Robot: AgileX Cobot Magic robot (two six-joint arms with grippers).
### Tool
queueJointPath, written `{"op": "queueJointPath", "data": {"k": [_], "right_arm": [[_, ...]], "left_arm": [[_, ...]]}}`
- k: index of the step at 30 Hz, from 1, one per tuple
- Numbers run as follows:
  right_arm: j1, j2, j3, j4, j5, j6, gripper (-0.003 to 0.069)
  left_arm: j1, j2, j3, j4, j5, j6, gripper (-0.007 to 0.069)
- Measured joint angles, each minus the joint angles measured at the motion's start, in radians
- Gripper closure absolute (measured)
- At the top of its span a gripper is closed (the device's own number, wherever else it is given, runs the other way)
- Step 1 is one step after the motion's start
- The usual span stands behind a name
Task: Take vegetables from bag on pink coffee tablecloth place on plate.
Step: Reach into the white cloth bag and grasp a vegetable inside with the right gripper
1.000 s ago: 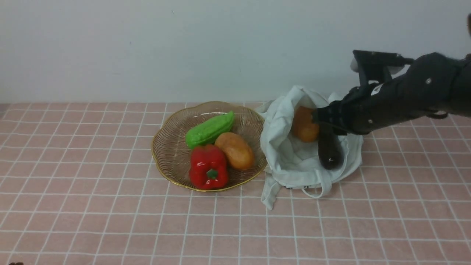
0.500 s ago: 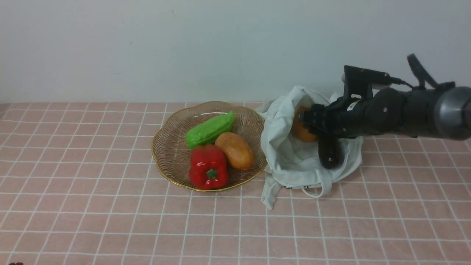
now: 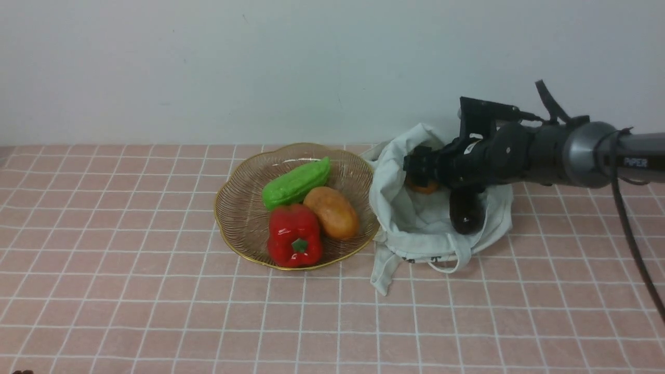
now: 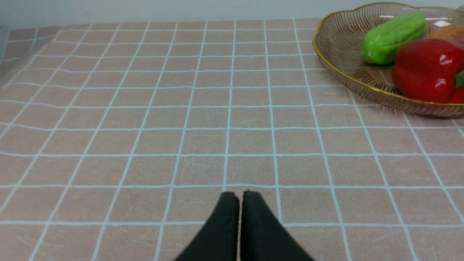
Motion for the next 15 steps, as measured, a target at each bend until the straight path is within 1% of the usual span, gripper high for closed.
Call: {"op": "queueJointPath", "data": {"k": [3, 7, 9, 11, 13, 15], "right_arm": [[0.001, 0.009, -0.001, -0.001, -0.02, 0.0, 0.0123], [0.001, 0.01, -0.001, -0.001, -0.026, 0.0, 0.0179], [0.001, 0.01, -0.002, -0.001, -0.022, 0.0, 0.0179], [0.0, 0.002, -0.003, -0.006, 0.005, 0.0, 0.0179], [-0.009, -0.023, -0.003, -0.016, 0.082, 0.0, 0.0179], [-0.013, -0.043, -0.002, -0.025, 0.125, 0.0, 0.0179]], "left_arm": [[0.0, 0.0, 0.0, 0.0, 0.0, 0.0, 0.0629], [0.0, 0.0, 0.0, 0.0, 0.0, 0.0, 0.0629], [0.0, 0.0, 0.0, 0.0, 0.0, 0.0, 0.0629], [0.0, 0.0, 0.0, 0.0, 0.0, 0.0, 0.0629], [0.0, 0.0, 0.0, 0.0, 0.0, 0.0, 0.0629], [0.0, 0.0, 0.0, 0.0, 0.0, 0.0, 0.0629]]}}
